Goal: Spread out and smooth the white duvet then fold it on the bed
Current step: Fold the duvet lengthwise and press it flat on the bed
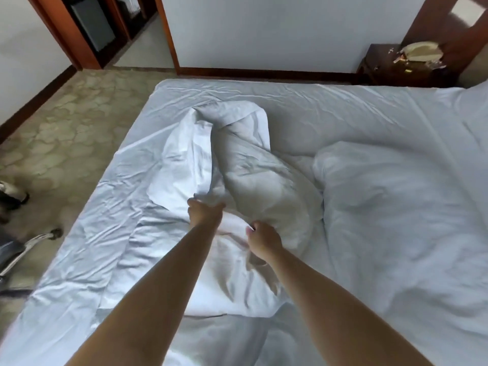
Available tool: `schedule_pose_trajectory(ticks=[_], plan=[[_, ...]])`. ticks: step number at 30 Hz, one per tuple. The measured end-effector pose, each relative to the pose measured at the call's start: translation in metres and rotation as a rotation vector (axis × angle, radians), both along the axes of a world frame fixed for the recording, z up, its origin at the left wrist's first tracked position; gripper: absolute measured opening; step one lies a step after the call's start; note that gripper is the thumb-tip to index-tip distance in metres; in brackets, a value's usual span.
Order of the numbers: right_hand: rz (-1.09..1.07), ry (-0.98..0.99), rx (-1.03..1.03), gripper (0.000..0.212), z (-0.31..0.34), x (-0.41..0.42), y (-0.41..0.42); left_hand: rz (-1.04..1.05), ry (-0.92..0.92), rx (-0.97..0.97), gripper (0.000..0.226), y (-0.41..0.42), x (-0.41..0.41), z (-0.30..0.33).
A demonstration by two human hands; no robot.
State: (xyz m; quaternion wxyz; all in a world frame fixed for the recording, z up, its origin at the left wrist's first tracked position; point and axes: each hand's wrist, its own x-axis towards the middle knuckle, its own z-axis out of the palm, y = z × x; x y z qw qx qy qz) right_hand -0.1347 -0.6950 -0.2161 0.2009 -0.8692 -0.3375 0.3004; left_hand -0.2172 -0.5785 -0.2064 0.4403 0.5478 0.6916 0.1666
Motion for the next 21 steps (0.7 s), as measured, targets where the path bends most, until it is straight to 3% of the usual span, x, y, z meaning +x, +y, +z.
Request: schedule_pose_trajectory(ticks=[3, 4, 5, 7, 9, 12, 15, 18, 19, 21], plan=[[-0.309, 0.047, 0.370, 0.023, 0.005, -0.006, -0.009, 0.064, -0.066, -0.038, 0.104, 0.019, 0.019, 0.009], [-0.309, 0.117, 0.400, 0.023, 0.007, -0.009, -0.017, 0.055, -0.087, -0.042, 0.104, 0.025, 0.027, 0.014], [-0.236, 0.214, 0.359, 0.025, 0.009, -0.013, -0.024, 0.007, -0.098, -0.054, 0.098, 0.029, 0.036, 0.018], [0.035, 0.406, 0.085, 0.026, 0.010, -0.013, -0.036, -0.174, -0.055, -0.022, 0.073, 0.033, 0.055, 0.022], [0.174, 0.316, -0.022, 0.029, 0.004, 0.012, -0.033, -0.332, -0.046, 0.009, 0.047, 0.030, 0.070, 0.029], [-0.262, 0.265, 0.161, 0.042, -0.010, 0.065, -0.018, -0.509, -0.145, -0.184, 0.027, 0.028, 0.072, 0.034], [-0.514, 0.197, 0.062, 0.051, -0.042, 0.096, -0.009, -0.680, -0.064, -0.289, 0.036, 0.036, 0.065, 0.025], [-0.938, 0.344, -0.022, 0.096, -0.053, 0.100, 0.001, -0.707, 0.300, 0.031, 0.041, 0.050, 0.076, 0.012], [-0.994, 0.382, -0.059, 0.109, -0.053, 0.101, 0.007, -0.660, 0.343, 0.136, 0.048, 0.053, 0.081, 0.011], [-1.053, 0.440, -0.146, 0.122, -0.046, 0.107, 0.022, -0.552, 0.293, 0.152, 0.088, 0.063, 0.089, 0.011]])
